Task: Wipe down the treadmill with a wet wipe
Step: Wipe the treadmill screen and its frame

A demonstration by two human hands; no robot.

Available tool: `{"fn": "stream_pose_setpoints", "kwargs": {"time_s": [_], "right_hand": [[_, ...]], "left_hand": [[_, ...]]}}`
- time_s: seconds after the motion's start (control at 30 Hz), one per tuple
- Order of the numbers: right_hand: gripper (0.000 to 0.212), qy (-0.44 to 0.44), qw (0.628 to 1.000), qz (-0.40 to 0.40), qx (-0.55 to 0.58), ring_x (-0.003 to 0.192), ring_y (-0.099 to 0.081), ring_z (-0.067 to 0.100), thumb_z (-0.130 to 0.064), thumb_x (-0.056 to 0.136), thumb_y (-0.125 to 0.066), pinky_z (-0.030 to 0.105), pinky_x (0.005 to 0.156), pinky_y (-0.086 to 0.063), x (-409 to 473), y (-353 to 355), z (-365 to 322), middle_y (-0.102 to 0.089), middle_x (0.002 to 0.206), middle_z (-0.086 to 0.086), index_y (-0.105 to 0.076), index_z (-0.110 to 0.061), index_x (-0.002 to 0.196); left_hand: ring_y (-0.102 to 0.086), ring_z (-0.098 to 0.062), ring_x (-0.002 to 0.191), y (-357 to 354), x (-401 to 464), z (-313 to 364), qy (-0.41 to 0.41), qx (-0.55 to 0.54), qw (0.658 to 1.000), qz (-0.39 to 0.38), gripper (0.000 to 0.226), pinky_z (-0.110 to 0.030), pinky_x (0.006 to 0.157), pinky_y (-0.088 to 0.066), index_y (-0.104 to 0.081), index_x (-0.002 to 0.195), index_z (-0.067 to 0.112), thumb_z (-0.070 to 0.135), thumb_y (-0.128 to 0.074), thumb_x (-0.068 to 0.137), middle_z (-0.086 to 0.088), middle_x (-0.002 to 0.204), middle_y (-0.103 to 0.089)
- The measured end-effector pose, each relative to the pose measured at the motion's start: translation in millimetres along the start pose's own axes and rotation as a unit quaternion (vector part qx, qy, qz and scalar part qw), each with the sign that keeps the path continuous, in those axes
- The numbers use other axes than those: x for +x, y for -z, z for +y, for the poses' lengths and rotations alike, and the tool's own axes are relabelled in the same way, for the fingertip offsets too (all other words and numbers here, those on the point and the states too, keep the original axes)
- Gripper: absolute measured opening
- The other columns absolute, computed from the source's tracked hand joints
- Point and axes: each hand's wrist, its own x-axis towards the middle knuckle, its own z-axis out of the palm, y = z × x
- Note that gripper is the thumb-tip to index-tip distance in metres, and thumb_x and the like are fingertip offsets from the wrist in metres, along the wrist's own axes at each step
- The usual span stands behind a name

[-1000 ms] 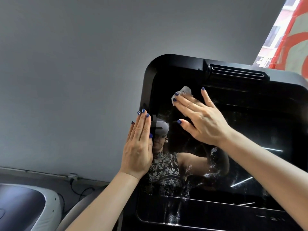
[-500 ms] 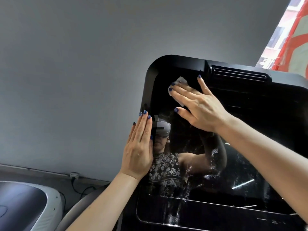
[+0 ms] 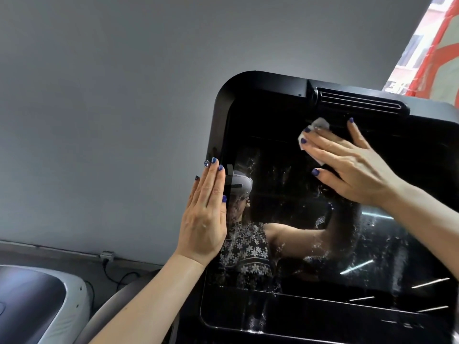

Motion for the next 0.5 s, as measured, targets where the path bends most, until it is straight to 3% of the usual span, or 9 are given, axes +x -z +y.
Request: {"fn": "stream_pose_setpoints", "kwargs": {"time_s": [0.13,0.33,0.5], "right_hand": [[0.060,0.030,1.000,-0.006,0.003,0.153,-0.020,0.012,-0.045,0.103,-0.035,0.063,0.123,-0.004,45.2,-9.8,-28.0,-0.027,0.164,-0.004,-0.034,-0.020,0.157],[0.058,0.048,0.999,-0.012,0.001,0.153,-0.019,0.012,-0.048,0.105,-0.028,0.060,0.124,0.000,73.7,-16.8,-47.3,-0.024,0.164,-0.005,-0.033,-0.022,0.157],[0.058,-0.020,1.000,0.017,0.005,0.152,-0.022,0.012,-0.046,0.104,-0.031,0.063,0.122,-0.007,59.8,-11.8,-38.9,-0.030,0.163,-0.003,-0.040,-0.019,0.155]], "left_hand": [[-0.021,-0.022,0.154,1.8,-0.4,0.3,0.004,-0.002,1.000,-0.005,0.056,-0.040,0.125,-0.023,-0.024,0.156,0.003,0.007,-0.037,0.102,-0.013,0.165,-0.025],[-0.020,-0.022,0.155,2.3,-0.7,-0.3,0.003,-0.007,1.000,-0.008,0.057,-0.041,0.125,-0.022,-0.022,0.157,0.004,0.006,-0.039,0.102,-0.011,0.166,-0.023],[-0.018,-0.023,0.155,2.6,-10.4,0.6,0.015,-0.028,0.999,-0.011,0.060,-0.048,0.123,-0.026,-0.019,0.158,0.005,0.006,-0.040,0.101,-0.010,0.167,-0.020]]}}
